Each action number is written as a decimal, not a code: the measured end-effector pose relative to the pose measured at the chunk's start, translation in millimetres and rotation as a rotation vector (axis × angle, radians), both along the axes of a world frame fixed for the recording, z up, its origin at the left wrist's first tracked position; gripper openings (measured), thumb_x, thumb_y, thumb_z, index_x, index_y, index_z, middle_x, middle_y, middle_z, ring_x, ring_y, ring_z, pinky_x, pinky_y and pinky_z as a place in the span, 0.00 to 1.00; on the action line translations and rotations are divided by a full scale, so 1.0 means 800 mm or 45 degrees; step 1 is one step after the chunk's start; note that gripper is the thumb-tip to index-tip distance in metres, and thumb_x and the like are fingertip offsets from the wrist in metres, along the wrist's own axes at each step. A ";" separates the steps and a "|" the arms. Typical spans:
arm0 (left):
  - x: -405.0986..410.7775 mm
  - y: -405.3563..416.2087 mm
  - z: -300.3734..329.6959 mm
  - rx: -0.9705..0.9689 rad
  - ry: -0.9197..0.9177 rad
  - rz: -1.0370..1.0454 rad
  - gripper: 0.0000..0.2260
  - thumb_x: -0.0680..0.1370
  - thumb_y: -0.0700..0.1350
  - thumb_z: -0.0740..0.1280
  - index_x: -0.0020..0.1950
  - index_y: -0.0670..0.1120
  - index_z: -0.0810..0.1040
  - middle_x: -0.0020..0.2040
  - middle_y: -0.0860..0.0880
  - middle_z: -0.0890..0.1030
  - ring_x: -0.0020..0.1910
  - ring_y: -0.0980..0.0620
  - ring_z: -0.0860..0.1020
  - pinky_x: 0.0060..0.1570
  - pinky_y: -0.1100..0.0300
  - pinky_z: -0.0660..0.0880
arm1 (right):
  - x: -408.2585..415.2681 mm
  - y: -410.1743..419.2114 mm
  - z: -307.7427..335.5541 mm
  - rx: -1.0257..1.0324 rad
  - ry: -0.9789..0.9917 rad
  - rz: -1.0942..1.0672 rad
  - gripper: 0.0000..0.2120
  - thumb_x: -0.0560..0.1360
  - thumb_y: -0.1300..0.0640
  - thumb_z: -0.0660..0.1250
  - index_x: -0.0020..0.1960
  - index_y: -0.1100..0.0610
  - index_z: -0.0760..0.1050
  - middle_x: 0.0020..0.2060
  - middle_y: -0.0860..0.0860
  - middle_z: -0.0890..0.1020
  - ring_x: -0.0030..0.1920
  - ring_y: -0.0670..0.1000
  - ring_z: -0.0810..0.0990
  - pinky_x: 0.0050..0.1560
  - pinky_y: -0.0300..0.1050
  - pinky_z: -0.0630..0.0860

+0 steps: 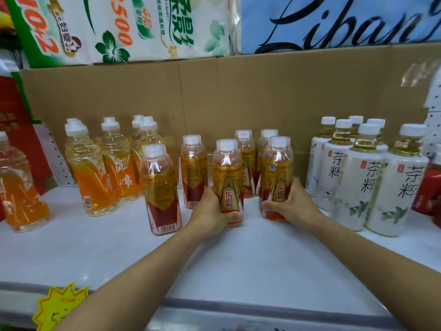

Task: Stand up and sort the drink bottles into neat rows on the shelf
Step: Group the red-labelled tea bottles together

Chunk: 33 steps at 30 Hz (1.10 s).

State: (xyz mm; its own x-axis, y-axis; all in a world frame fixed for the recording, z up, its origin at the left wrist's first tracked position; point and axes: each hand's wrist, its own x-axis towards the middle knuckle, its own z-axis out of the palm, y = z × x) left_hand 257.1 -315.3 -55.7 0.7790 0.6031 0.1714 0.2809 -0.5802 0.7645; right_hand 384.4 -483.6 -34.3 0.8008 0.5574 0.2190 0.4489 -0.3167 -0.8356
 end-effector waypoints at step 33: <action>-0.142 0.073 0.021 -0.290 -0.322 0.249 0.47 0.70 0.38 0.78 0.78 0.53 0.51 0.71 0.52 0.67 0.69 0.52 0.68 0.64 0.54 0.71 | -0.098 0.203 0.017 0.164 0.143 0.292 0.55 0.67 0.54 0.79 0.78 0.50 0.42 0.73 0.54 0.64 0.74 0.57 0.63 0.72 0.61 0.62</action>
State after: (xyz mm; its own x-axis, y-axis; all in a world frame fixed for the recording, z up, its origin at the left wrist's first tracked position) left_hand 143.4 -256.8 -39.1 0.5956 0.7810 0.1879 0.1558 -0.3418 0.9268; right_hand 306.1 -321.4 -21.0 0.6805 0.6999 0.2169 0.3989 -0.1057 -0.9109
